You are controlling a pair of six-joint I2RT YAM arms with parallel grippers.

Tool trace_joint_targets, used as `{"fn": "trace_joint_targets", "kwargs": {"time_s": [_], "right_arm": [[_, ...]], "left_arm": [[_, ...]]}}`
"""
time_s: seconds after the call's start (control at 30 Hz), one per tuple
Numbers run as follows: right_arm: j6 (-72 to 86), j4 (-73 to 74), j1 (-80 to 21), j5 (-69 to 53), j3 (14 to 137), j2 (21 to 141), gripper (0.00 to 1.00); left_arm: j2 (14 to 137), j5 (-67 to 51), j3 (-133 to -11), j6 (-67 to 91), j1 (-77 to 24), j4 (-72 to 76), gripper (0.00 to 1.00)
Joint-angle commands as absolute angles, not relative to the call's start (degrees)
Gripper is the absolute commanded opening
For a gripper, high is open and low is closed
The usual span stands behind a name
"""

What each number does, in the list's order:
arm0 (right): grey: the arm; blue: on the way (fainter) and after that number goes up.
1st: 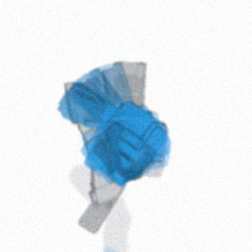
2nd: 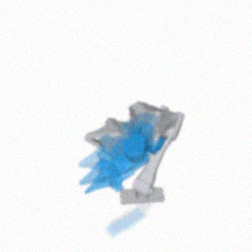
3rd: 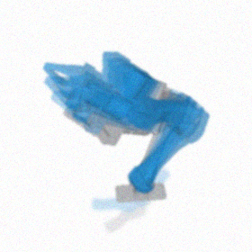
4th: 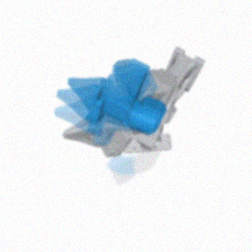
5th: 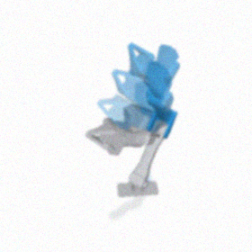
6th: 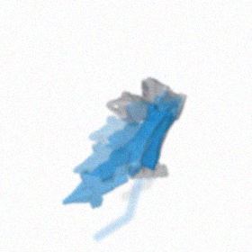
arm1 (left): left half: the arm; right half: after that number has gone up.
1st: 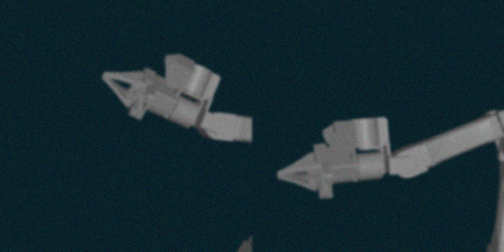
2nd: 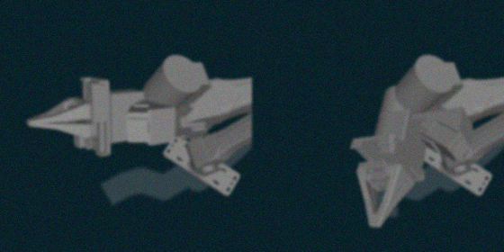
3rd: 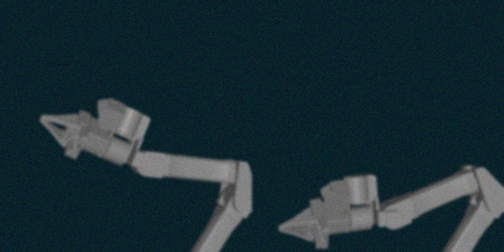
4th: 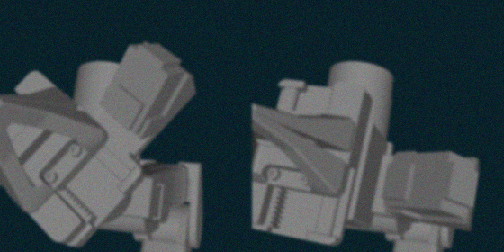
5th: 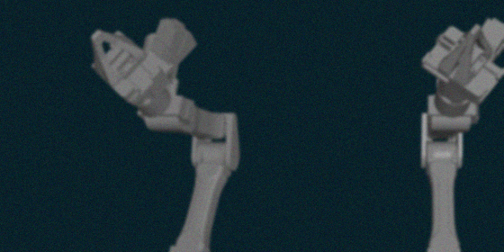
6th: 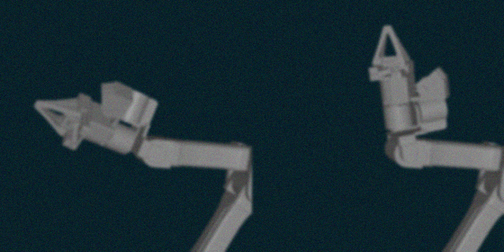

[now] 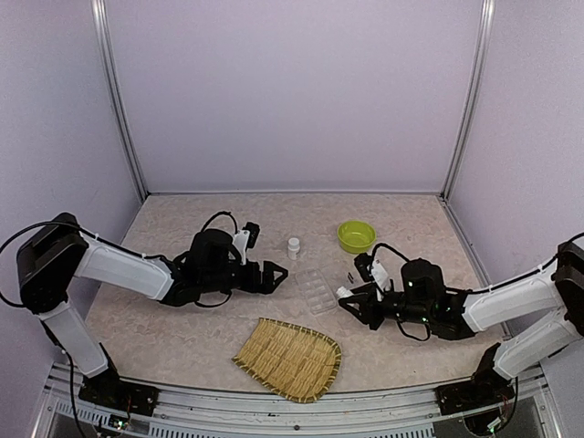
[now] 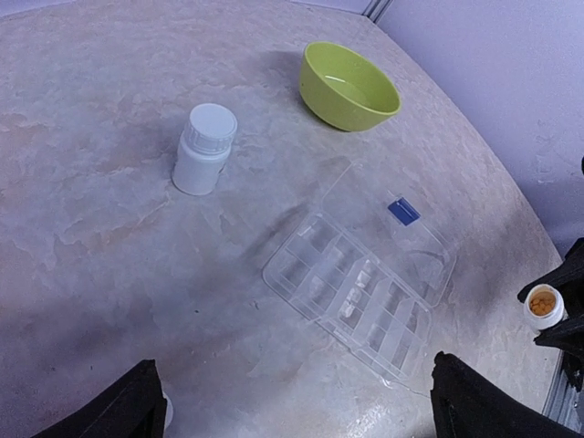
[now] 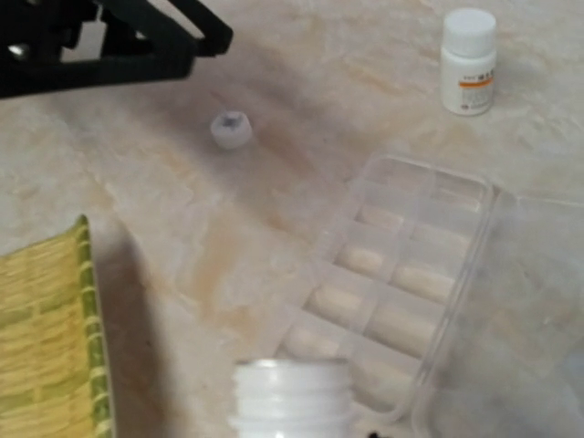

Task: Sort the pills into containers
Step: Pour the pill into the compartment of the pill container.

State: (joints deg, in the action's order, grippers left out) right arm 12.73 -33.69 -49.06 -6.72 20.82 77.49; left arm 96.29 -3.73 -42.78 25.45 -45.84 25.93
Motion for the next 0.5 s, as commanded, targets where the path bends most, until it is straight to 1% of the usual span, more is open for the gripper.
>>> {"fn": "trace_joint_targets", "kwargs": {"time_s": [0.0,0.47], "right_arm": [[10.89,-30.79,-48.69,-5.69,23.75,79.63,0.24],[7.41,-26.43,-48.45,-4.12,28.83,86.97,0.24]], "left_arm": [[96.42,-6.21,-41.49,25.06,-46.14,29.43,0.99],[94.99,-6.49,-40.60,25.26,-45.99,29.53,0.99]]}}
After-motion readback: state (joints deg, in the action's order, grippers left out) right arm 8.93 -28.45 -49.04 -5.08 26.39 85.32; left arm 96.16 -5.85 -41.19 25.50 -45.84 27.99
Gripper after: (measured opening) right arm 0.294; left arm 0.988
